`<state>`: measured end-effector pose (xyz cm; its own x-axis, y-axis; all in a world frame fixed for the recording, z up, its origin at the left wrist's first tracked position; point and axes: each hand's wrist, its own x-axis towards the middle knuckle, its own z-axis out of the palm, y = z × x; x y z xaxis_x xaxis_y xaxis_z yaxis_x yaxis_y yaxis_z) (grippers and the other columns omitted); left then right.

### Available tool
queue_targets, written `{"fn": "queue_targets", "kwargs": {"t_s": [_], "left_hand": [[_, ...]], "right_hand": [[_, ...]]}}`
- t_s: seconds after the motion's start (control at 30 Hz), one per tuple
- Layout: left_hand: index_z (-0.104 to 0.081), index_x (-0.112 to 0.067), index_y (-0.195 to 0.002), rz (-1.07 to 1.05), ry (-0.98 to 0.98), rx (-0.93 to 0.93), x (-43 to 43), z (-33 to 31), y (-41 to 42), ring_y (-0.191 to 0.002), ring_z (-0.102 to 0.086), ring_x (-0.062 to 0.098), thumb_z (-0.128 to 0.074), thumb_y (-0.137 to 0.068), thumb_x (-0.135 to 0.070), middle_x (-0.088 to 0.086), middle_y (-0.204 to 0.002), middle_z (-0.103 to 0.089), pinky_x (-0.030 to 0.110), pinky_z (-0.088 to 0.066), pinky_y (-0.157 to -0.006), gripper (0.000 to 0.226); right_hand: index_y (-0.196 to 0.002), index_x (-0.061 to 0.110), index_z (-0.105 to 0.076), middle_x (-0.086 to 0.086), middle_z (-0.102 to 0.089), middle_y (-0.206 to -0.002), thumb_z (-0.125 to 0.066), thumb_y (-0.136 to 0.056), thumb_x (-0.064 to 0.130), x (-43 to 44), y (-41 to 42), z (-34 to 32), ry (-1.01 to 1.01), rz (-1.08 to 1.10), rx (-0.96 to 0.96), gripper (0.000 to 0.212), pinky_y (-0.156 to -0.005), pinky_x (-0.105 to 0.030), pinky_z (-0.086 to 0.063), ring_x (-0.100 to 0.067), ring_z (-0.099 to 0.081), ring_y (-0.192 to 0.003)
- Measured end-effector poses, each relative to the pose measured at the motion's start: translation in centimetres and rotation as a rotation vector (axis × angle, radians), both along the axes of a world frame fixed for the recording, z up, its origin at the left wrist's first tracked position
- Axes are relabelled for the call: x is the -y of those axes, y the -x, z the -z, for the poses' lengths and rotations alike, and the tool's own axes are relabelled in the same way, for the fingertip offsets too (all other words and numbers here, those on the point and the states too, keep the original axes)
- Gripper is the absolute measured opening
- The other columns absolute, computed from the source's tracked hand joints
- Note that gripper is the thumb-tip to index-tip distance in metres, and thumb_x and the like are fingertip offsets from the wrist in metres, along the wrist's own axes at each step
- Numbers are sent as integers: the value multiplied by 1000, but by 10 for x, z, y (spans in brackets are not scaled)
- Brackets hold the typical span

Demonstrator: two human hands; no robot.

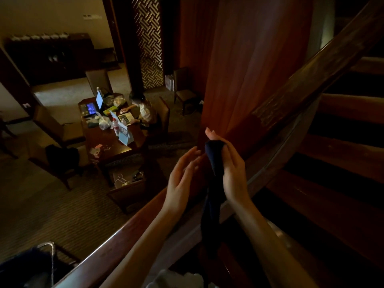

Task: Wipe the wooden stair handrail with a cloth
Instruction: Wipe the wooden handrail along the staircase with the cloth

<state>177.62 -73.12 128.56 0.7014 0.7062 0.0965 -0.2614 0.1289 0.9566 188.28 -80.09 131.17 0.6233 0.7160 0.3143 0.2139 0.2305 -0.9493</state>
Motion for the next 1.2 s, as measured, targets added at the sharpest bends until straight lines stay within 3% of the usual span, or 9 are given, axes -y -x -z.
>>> {"fn": "queue_targets", "kwargs": {"t_s": [0.1,0.17,0.33,0.43,0.53,0.6,0.77,1.0,1.2], "left_hand": [[-37,-16,-146,170,39,39,-4,-26,-14,-135,-46,26,-48,-92,-36,8,-146,-48,53,-34,-113,58],[-39,-23,-144,234,39,37,-7,-34,-22,-132,-50,18,-55,-89,-39,0,-143,-52,43,-41,-110,59],[-55,-33,-127,349,56,94,-20,-48,-39,-115,-63,15,-61,-84,-40,-8,-123,-67,23,-52,-89,43],[-66,-29,-116,322,41,121,-31,-44,-36,-107,-67,23,-64,-84,-40,3,-115,-70,28,-56,-84,33],[-69,-29,-96,121,24,87,-48,-32,-25,-86,-71,24,-71,-80,-37,4,-99,-72,29,-57,-68,18],[-66,-35,-91,-12,24,66,-66,-31,-17,-78,-71,13,-68,-77,-33,-7,-95,-72,23,-56,-60,14],[-54,-33,-116,-223,-500,-6,-135,-40,-24,-102,-55,-18,-68,-87,-17,-45,-104,-56,3,-46,-80,36],[-61,-31,-121,371,-456,-147,-144,2,-65,-105,-58,-11,-65,-91,-19,-25,-114,-63,12,-49,-89,32],[-67,-40,-100,605,-94,-126,-131,32,-77,-71,-71,12,-66,-79,-45,-8,-91,-73,17,-52,-55,22]], "right_hand": [[-125,26,-55,9,-61,-132,-42,-97,39,-4,-2,-25,-10,-100,-319,34,-114,-34,-32,-9,-49,-132],[-128,22,-53,11,-62,-130,-35,-98,35,-8,-3,-41,-15,-104,-375,38,-114,-34,-30,-6,-50,-130],[-128,25,-56,6,-57,-136,-30,-107,18,-18,-1,-52,33,102,-64,34,-113,-26,-36,-8,-47,-134],[-122,49,-56,7,-47,-147,-38,-104,23,-22,-8,-48,131,269,242,36,-121,-27,-19,-8,-29,-145],[-122,32,-64,3,-44,-150,-49,-100,27,-21,-16,-24,336,559,569,28,-121,-28,2,-12,-20,-147],[-132,25,-59,1,-35,-155,-50,-99,34,-21,-12,-6,437,689,558,35,-122,-35,4,-14,-13,-150],[-147,17,-41,-4,-20,-161,-51,-100,36,-37,-9,18,586,898,641,52,-121,-35,8,-19,-3,-151],[-145,9,-44,-10,-31,-156,-53,-99,26,-56,-11,27,694,1074,784,49,-122,-47,-8,-26,-16,-149],[-146,7,-42,-9,-30,-156,-42,-100,33,-58,-11,25,735,1093,777,53,-122,-50,-12,-25,-16,-149]]}}
